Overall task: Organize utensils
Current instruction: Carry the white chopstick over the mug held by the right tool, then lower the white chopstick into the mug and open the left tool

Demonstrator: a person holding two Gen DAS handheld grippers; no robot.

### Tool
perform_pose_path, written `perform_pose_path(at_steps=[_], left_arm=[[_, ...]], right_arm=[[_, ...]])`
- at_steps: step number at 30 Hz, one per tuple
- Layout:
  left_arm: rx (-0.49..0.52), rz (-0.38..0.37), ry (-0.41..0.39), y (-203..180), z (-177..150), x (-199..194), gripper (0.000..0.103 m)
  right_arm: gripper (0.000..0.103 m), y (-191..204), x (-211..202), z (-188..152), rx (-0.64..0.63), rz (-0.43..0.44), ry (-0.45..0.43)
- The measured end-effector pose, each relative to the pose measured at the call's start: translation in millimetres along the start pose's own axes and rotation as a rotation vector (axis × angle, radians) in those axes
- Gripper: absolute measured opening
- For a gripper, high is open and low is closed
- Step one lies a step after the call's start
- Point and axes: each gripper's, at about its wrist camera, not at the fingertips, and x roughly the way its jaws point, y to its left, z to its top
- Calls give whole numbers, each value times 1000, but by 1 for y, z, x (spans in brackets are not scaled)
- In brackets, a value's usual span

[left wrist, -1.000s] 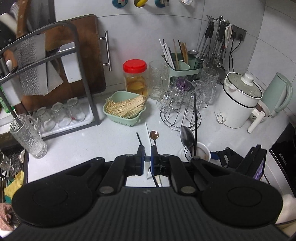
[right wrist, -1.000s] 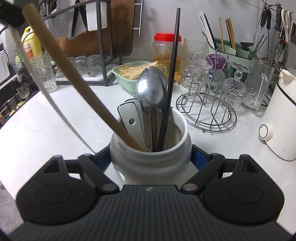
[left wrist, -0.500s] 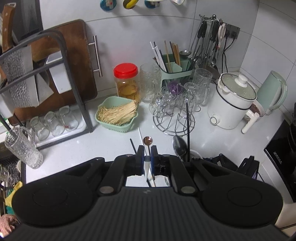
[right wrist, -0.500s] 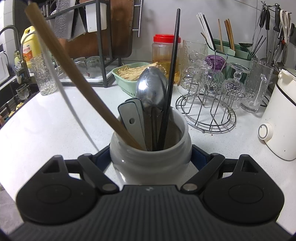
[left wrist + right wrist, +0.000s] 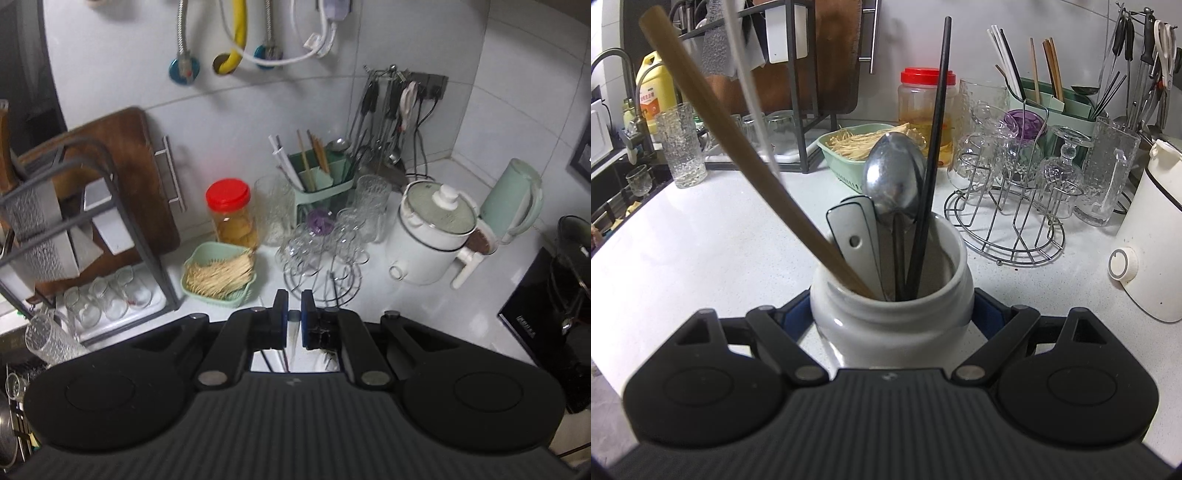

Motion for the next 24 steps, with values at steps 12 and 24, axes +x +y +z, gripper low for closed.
perform_pose_path(at_steps=[12,24], left_arm=[[18,-71,-34,-22,39,-19,8],[-19,-154,173,-36,38,62,8]], right_arm=[[90,0,0,0,-5,5,-3],[90,1,0,-1,-2,5,-10]])
